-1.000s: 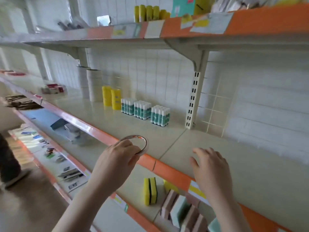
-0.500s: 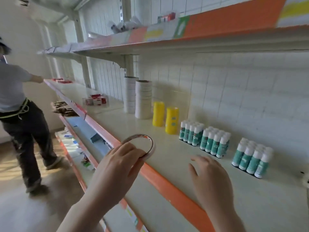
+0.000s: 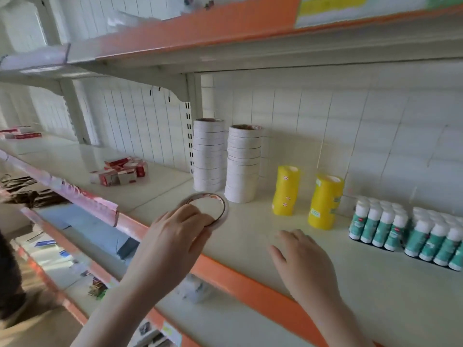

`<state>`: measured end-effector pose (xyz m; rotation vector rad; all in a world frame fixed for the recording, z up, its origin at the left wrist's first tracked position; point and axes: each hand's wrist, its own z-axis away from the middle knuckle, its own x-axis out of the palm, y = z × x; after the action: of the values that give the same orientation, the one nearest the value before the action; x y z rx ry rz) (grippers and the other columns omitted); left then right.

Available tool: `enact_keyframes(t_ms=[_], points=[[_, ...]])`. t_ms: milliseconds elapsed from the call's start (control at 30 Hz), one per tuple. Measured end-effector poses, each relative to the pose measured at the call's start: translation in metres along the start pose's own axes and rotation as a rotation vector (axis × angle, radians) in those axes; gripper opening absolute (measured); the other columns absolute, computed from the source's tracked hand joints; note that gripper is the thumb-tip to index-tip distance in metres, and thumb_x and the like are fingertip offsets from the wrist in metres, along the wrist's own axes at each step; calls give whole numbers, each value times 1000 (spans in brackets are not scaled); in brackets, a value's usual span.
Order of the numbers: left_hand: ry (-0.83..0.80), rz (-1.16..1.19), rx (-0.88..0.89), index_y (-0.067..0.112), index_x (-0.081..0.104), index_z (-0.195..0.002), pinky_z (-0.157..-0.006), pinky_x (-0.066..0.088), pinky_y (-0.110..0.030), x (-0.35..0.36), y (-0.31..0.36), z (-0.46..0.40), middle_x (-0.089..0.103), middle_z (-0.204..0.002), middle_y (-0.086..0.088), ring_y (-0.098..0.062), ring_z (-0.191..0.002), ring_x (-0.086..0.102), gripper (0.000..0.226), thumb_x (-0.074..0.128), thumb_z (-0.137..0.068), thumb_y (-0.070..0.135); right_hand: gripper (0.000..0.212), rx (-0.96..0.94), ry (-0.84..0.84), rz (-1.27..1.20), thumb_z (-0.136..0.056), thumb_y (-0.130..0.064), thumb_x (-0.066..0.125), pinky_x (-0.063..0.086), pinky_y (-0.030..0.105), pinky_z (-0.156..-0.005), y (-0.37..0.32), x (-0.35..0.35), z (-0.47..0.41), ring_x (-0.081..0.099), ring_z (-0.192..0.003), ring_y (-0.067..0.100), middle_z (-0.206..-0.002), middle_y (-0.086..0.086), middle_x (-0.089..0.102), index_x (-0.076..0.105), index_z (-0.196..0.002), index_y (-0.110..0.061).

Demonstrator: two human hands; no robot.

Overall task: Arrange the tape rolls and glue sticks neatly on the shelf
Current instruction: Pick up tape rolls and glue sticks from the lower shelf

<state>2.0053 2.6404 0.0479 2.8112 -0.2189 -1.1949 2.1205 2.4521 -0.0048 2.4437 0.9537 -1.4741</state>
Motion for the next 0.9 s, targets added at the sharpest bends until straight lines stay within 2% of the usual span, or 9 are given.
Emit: enact_keyframes(t_ms=[67, 133, 200, 233, 433, 667, 800, 900], points=[[-5, 1, 42, 16, 68, -83, -53, 50, -34, -3, -36, -14, 59, -77, 6, -21, -64, 59, 30, 43, -84, 32, 14, 24, -21, 29, -73, -27, 62, 49, 32, -47, -24, 14, -20, 61, -57, 27, -65, 6, 58, 64, -72, -13], [-11, 0, 84, 16, 68, -80, -53, 48, -30, -3, -66, -27, 60, -77, 5, -22, -65, 59, 30, 43, -83, 32, 16, 63, -71, 57, -82, -27, 65, 51, 35, -63, -43, 24, -38, 63, -77, 29, -82, 8, 62, 66, -89, -13], [-20, 28, 110, 15, 68, -80, -55, 45, -28, -2, -90, -41, 60, -77, 5, -23, -65, 59, 31, 43, -82, 32, 28, 90, -124, 88, -94, -35, 47, 44, 34, -84, -55, 30, -54, 57, -103, 25, -107, 5, 60, 59, -112, -17], [-23, 45, 116, 15, 68, -80, -55, 43, -27, -1, -100, -47, 60, -77, 5, -22, -65, 59, 31, 43, -82, 32, 32, 94, -117, 94, -96, -37, 41, 41, 33, -88, -59, 33, -60, 53, -109, 22, -114, 3, 57, 55, -117, -19], [9, 112, 173, 15, 68, -81, -56, 41, -25, 13, -139, -87, 60, -77, 4, -17, -69, 58, 25, 47, -83, 29, 33, 113, -95, 137, -97, -38, 36, 40, 32, -87, -67, 53, -94, 52, -110, 21, -117, 1, 55, 52, -120, -21], [54, 143, 248, 13, 70, -85, -59, 50, -38, 4, -162, -152, 59, -76, 0, -23, -67, 57, 20, 52, -84, 23, 30, 129, -90, 157, -95, -41, 37, 41, 30, -84, -61, 70, -118, 52, -108, 18, -112, -3, 56, 55, -113, -24], [8, 150, 265, 15, 70, -88, -66, 50, -41, -2, -181, -195, 60, -81, -2, -22, -73, 58, 24, 50, -83, 27, 29, 135, -105, 177, -94, -40, 38, 41, 30, -84, -65, 78, -128, 52, -107, 17, -111, -4, 56, 55, -112, -25], [-14, 149, 297, 15, 70, -90, -69, 48, -40, 3, -193, -225, 62, -82, -4, -23, -76, 56, 13, 59, -87, 21, 28, 138, -105, 213, -94, -38, 37, 40, 30, -81, -72, 83, -136, 52, -104, 18, -107, -4, 57, 54, -111, -25]])
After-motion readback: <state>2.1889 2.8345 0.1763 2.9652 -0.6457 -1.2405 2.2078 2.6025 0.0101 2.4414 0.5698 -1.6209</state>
